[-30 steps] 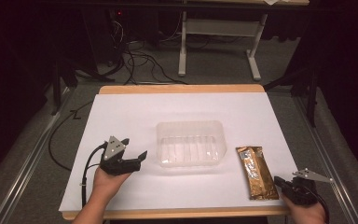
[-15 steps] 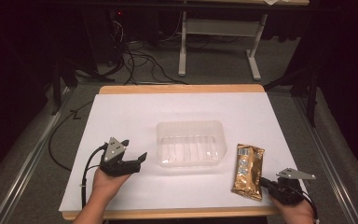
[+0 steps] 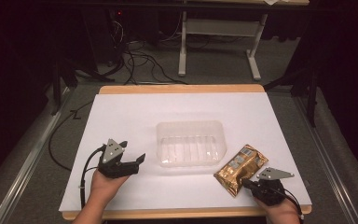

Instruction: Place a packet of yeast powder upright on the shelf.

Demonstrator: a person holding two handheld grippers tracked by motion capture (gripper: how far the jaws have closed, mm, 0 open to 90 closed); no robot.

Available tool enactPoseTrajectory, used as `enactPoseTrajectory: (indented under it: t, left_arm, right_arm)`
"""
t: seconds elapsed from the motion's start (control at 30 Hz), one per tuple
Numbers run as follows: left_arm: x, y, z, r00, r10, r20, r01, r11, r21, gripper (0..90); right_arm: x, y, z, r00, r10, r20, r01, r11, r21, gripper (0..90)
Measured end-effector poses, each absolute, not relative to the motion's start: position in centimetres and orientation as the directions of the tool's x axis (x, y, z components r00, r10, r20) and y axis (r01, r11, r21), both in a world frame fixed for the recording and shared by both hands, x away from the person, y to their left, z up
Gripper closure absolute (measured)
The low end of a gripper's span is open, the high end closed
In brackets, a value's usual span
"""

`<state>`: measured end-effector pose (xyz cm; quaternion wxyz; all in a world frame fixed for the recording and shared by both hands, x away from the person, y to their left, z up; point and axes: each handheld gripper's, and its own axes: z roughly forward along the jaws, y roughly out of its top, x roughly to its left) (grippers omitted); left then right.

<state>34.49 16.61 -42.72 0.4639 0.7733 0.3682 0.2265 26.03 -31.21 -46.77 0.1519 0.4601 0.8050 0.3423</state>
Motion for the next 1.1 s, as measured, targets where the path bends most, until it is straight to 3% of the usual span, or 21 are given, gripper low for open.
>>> enactPoseTrajectory:
  t: [0.3,1.1]
  left_arm:
    - [34.4,16.8,-42.7,0.621,0.784,0.008,0.361,-0.294,0.885,18.7]
    - [32.4,20.0,-42.9,0.55,0.835,0.004,0.393,-0.263,0.881,18.7]
  right_arm:
    - [25.6,-32.0,-46.0,-0.509,0.856,0.089,0.62,0.293,0.728,90.0]
    - [29.0,-36.4,-45.1,-0.306,0.941,0.144,0.569,0.059,0.82,88.4]
